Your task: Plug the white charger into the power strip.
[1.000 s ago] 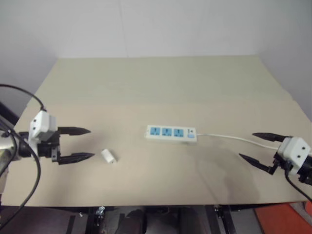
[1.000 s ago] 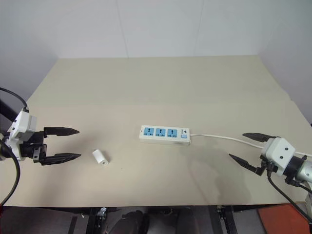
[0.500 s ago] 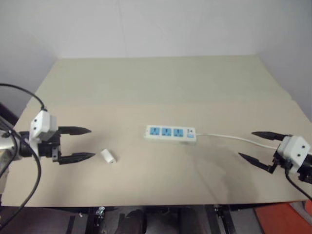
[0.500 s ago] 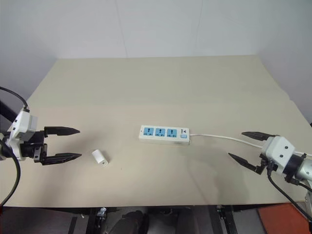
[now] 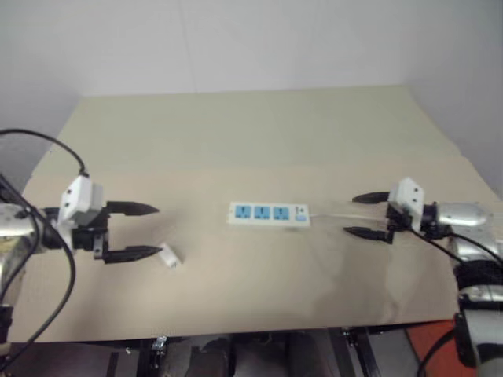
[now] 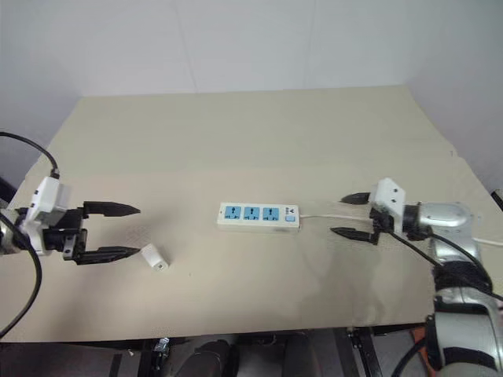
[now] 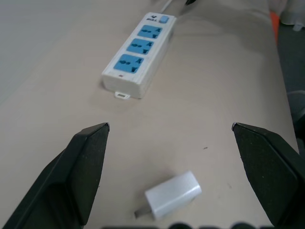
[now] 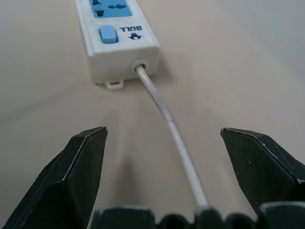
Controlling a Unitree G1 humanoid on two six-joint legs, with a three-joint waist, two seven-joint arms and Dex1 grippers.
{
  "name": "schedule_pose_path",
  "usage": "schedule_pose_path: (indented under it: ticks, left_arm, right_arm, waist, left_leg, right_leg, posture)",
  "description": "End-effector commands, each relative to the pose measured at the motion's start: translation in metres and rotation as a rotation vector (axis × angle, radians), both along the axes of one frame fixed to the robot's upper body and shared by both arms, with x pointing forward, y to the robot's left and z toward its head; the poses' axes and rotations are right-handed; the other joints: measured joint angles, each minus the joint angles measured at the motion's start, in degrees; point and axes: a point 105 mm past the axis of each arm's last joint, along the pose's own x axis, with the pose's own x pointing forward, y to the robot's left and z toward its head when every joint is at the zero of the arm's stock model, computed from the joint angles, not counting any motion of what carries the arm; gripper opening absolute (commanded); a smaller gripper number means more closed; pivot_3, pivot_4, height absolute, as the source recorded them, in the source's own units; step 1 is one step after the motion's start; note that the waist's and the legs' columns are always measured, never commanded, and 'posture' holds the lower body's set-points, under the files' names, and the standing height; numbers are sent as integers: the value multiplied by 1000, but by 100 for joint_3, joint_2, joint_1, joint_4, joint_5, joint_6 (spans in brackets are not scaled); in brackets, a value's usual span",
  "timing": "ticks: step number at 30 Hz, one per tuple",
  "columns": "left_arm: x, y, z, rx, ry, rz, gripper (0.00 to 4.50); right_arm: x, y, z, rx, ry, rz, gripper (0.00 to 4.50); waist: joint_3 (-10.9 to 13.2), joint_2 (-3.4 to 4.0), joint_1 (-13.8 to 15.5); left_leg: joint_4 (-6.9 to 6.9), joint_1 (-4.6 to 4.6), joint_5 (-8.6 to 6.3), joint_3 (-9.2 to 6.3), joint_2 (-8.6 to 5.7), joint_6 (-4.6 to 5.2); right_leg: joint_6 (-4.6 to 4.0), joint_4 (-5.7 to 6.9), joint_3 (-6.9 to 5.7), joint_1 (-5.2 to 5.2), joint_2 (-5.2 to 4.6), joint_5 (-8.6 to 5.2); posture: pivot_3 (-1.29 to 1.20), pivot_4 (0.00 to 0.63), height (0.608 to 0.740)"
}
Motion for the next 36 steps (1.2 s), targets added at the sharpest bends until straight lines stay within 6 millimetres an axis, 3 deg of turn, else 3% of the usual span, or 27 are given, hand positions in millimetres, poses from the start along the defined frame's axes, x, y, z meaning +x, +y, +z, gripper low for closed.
schedule_pose_path:
  ticks: [1,2,5,15,17,24,30,36]
  left_arm:
    - [-3,-9,8,-17,-36,-29,4500]
    - [-4,-11,7,-21,-37,-31,4500]
    - [-5,-12,6,-27,-38,-26,4500]
    - [-8,-12,2,-30,-36,-15,4500]
    - [-7,-12,2,-30,-36,-16,4500]
    - [-7,-13,3,-28,-42,-22,4500]
    - [-7,-15,-2,-30,-30,-27,4500]
    - [0,-16,-1,-24,-22,-45,4500]
  right_arm:
    - [7,7,-2,-10,12,28,4477]
    - [9,11,-5,-2,28,29,4477]
    - [13,16,-9,15,66,32,3902]
    - [12,21,-14,3,57,55,455]
    - [10,22,-14,3,46,77,15]
    - [-20,26,-15,-21,-58,163,15]
    - [-46,35,-21,27,-106,33,15]
    - [-60,52,-9,93,-96,-76,2003]
  waist:
    - [0,0,-4]
    - [0,0,-5]
    - [0,1,-7]
    - [-1,2,-11]
    - [-1,2,-18]
    - [-1,3,1]
    - [-4,3,15]
    - [-4,4,42]
  left_leg:
    - [2,-14,5,4,0,-8]
    - [3,-14,5,7,2,-8]
    - [3,-14,5,11,7,-8]
    - [2,-11,4,15,12,-9]
    - [2,-11,4,17,12,-9]
    - [2,-11,2,17,15,-12]
    - [4,-8,-4,20,15,-6]
    - [4,-2,-16,25,16,16]
  right_leg:
    - [-2,1,2,-19,1,7]
    - [-3,0,3,-21,3,9]
    - [-8,-5,7,-21,9,15]
    - [-11,-3,14,-23,16,17]
    - [-11,-3,16,-23,16,18]
    - [-11,-1,16,-26,19,19]
    - [-12,7,22,-27,19,20]
    - [-21,12,24,-26,24,29]
  posture:
    - [0,150,740]
    - [0,150,740]
    - [0,150,740]
    - [0,150,740]
    - [0,150,740]
    - [0,150,740]
    - [0,150,740]
    - [0,150,740]
